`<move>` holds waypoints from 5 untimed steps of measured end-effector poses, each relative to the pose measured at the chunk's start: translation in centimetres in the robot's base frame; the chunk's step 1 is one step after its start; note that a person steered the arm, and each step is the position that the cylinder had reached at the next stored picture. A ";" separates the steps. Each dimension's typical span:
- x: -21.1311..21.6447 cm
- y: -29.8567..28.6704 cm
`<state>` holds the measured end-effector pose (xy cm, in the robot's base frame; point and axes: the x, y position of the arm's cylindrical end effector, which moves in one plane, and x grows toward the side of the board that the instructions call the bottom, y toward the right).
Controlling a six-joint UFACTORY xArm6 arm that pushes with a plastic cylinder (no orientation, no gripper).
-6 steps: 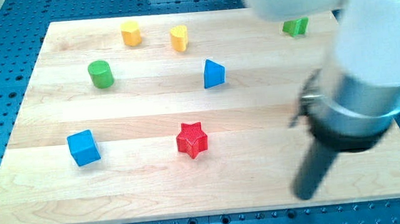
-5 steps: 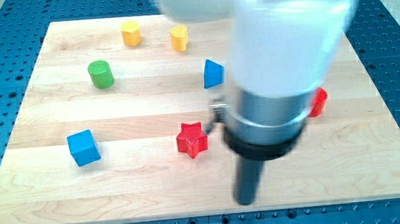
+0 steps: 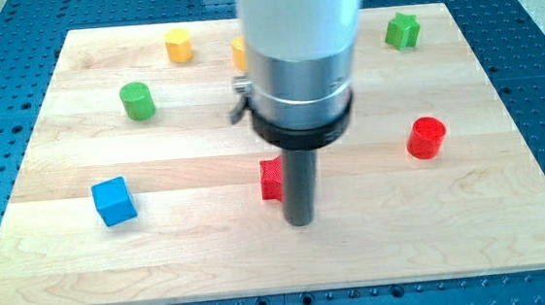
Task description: Push the red star into green circle
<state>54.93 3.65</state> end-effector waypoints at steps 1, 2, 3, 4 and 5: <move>-4.9 -4.4; -10.8 -12.2; -14.9 -15.9; -15.1 -17.0; -20.7 -18.7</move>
